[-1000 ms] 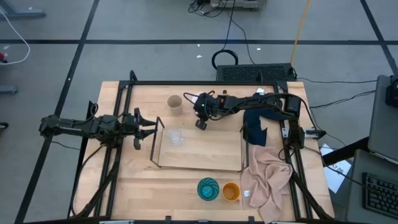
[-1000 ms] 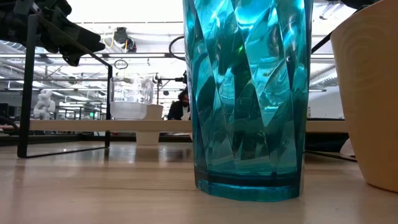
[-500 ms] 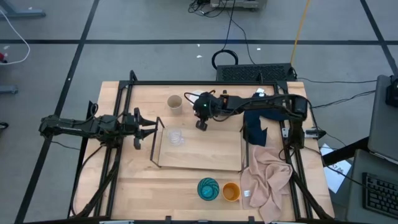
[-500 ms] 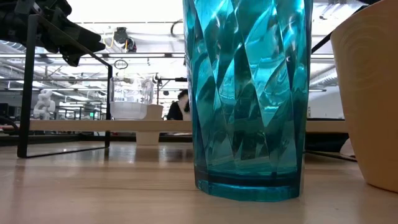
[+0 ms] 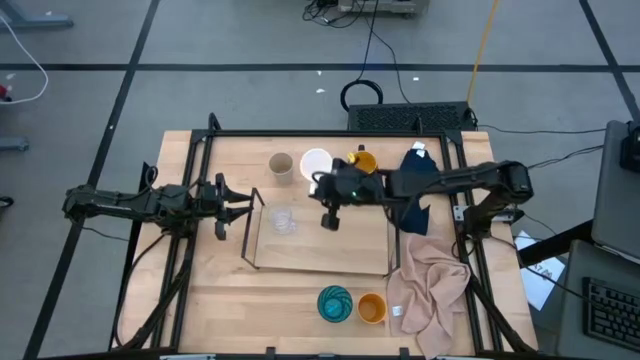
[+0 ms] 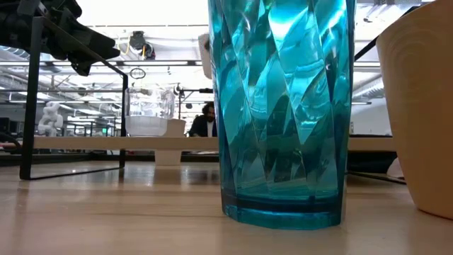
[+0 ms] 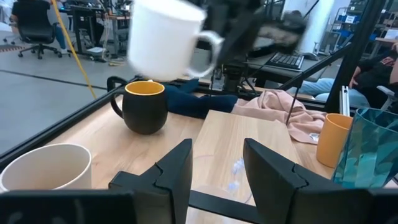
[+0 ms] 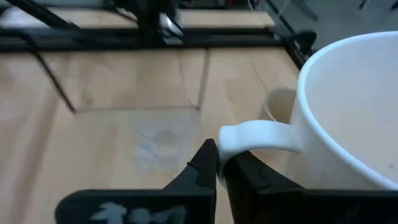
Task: Stack small to large cups/mugs on shelf
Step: Put the white mug on the shelf
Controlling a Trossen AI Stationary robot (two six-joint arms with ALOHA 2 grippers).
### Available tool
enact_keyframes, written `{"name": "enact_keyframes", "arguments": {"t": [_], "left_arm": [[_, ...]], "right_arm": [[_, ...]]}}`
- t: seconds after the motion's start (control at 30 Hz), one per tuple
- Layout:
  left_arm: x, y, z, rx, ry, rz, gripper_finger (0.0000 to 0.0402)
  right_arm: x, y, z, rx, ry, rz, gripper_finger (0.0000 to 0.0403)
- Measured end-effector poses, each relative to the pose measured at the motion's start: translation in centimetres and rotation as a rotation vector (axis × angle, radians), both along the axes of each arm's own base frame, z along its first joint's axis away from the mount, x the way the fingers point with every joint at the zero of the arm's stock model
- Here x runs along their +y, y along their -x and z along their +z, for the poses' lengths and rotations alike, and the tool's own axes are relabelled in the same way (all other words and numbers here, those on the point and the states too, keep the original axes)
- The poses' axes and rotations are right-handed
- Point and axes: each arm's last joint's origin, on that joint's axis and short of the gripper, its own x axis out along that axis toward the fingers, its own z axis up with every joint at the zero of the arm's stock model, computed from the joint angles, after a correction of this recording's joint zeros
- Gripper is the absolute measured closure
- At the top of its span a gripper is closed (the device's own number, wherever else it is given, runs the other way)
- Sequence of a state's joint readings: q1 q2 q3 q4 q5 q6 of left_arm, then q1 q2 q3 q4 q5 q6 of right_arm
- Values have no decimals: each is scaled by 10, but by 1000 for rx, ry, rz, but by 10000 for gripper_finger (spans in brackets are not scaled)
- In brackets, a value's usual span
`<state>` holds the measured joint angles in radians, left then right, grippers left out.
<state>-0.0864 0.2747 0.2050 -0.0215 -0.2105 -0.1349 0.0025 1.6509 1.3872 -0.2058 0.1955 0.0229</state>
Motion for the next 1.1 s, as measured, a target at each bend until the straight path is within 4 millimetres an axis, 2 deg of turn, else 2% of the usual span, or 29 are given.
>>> {"name": "enact_keyframes", "arguments": {"t": [0.1, 0.2, 0.37, 0.57, 0.97, 1.1], "left_arm": [[0, 0, 0, 1, 1, 0, 256], [0, 0, 0, 5, -2, 0, 256], [0, 0, 0, 4, 0, -2, 256], [0, 0, -1, 5, 0, -8, 256], [0, 0, 0, 5, -2, -4, 256], [0, 0, 0, 5, -3, -2, 256]], "right_arm": [[18, 0, 1, -72, -9, 26, 400], [29, 1, -12, -138, -40, 41, 400], [28, 8, -40, -166, -42, -43, 400], [25, 15, -60, -232, -115, -74, 400], [35, 15, -63, -246, -223, 16, 400], [42, 11, -73, -224, -230, 47, 400]]}}
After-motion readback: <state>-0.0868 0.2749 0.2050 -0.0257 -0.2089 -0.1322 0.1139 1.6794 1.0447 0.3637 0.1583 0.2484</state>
